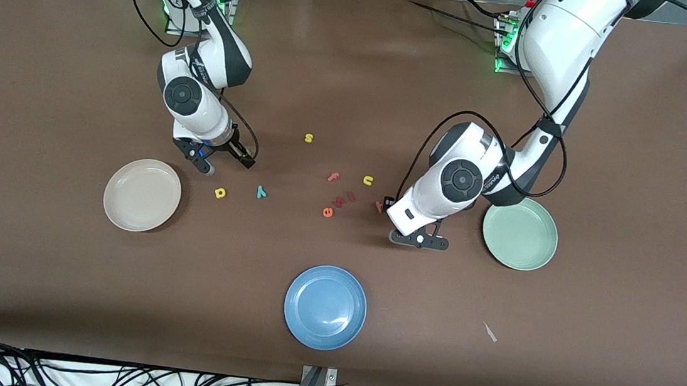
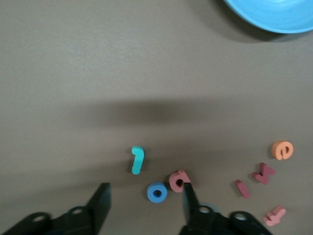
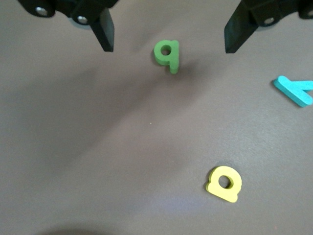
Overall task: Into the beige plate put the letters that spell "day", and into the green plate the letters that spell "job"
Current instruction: 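Grasp the cyan letter with the left gripper while the right gripper descends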
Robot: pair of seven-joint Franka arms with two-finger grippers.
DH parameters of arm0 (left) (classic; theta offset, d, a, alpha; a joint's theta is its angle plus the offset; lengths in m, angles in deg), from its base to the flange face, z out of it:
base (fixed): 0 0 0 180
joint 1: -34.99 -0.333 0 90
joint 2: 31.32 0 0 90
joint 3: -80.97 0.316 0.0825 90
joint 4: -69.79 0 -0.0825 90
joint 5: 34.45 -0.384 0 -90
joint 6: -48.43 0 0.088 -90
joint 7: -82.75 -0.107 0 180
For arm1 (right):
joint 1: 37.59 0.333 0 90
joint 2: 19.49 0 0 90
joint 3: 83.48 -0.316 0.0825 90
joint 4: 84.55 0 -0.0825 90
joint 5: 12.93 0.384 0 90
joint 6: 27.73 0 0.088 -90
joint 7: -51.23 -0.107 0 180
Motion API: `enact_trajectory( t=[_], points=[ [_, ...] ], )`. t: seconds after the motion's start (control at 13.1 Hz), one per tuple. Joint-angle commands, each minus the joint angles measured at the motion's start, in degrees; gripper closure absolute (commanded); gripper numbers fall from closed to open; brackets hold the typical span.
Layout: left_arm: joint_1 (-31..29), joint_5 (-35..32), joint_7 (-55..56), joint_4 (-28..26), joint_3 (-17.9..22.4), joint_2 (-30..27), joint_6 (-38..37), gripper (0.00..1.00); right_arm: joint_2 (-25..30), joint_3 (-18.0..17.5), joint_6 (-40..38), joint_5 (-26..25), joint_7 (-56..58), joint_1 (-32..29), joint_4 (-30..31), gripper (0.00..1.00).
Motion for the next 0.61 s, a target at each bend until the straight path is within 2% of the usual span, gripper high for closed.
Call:
enact_trajectory(
  t=[0.0,0.23,0.38,0.53],
  points=[
    [0.02,-0.57,1.92,-0.22,0.35,0.68,1.53,0.56,0.73,-0.34,2.7,-1.67,-6.34,1.95,0.66,0.0],
    [-0.15,-0.57,2.81,-2.34,0.35,0.94,4.6,0.58,0.38,-0.25,3.06,-2.64,-6.96,2.14,1.27,0.01],
    [-0.15,-0.57,2.81,-2.34,0.35,1.56,4.69,0.63,0.29,-0.16,3.06,-5.79,-9.85,2.58,1.27,0.01],
    [-0.15,-0.57,2.72,-2.34,0.44,2.08,4.78,0.63,-0.14,-0.25,3.14,-9.48,-13.45,2.67,1.27,0.01]
  ],
)
